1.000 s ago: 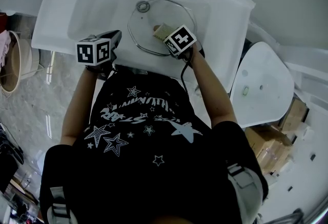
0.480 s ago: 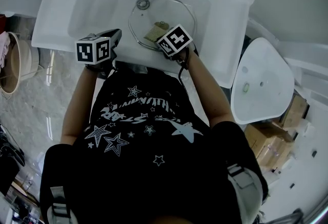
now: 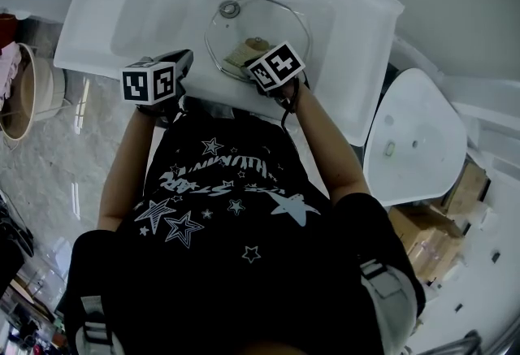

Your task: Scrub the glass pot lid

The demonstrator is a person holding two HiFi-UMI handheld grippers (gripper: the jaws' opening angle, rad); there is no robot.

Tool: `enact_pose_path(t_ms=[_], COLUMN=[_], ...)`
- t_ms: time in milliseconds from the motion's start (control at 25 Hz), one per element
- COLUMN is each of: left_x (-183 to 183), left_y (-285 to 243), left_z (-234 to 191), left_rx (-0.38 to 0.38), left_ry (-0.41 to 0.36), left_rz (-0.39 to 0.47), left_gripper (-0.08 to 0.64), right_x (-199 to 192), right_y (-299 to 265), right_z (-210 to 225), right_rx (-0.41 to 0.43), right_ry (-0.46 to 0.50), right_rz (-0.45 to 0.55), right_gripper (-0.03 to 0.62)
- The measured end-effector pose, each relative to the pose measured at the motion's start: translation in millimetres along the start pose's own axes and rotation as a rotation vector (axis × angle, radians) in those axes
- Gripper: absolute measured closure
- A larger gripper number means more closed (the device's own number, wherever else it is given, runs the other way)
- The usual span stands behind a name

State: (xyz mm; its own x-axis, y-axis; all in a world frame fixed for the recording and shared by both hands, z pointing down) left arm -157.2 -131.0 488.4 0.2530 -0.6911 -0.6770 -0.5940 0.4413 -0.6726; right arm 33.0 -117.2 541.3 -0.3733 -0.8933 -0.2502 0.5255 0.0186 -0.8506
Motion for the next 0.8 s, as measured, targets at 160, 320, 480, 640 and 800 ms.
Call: enact_pose_path(t_ms=[160,320,480,640,800], left_x=[-1,-1,-8,-11,-14], left_y=[4,6,6,5,6], left_z=[9,20,32,41,52], left_rx=[0.032,0.077,0.121,0.157,0.159], left_ry=[0.012,0.043,0.070,0.109,0.096], left_rz=[0.013,0.039,0.060,0.087,0.081], left_gripper=[0.551,0.552,0.551,0.552,0.551], right_x=[1,4,8,14,11], right_y=[13,28,42,47,51], right_z=[6,16,22,25,28], right_rx=[0.033,0.043,0.061,0.072,0.068], right_ry=[-0.003,0.029,0.074,0.132,0.144], right_rz=[0.052,0.097,0.145,0.177,0.188], right_gripper=[0.540,0.541,0.545,0.548,0.549])
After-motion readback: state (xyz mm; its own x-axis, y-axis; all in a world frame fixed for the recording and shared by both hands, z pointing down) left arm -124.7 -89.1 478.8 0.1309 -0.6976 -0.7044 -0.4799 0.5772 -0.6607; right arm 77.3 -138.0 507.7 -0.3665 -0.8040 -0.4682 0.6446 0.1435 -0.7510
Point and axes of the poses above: the fingertips, and each gripper's own axes: y backward along the fingers, z to its right, x out of its top, the point moved 6 cm from there along y, backward along the fingers, and after that the axes turned 15 degrees about -y, right-handed, at the moved point
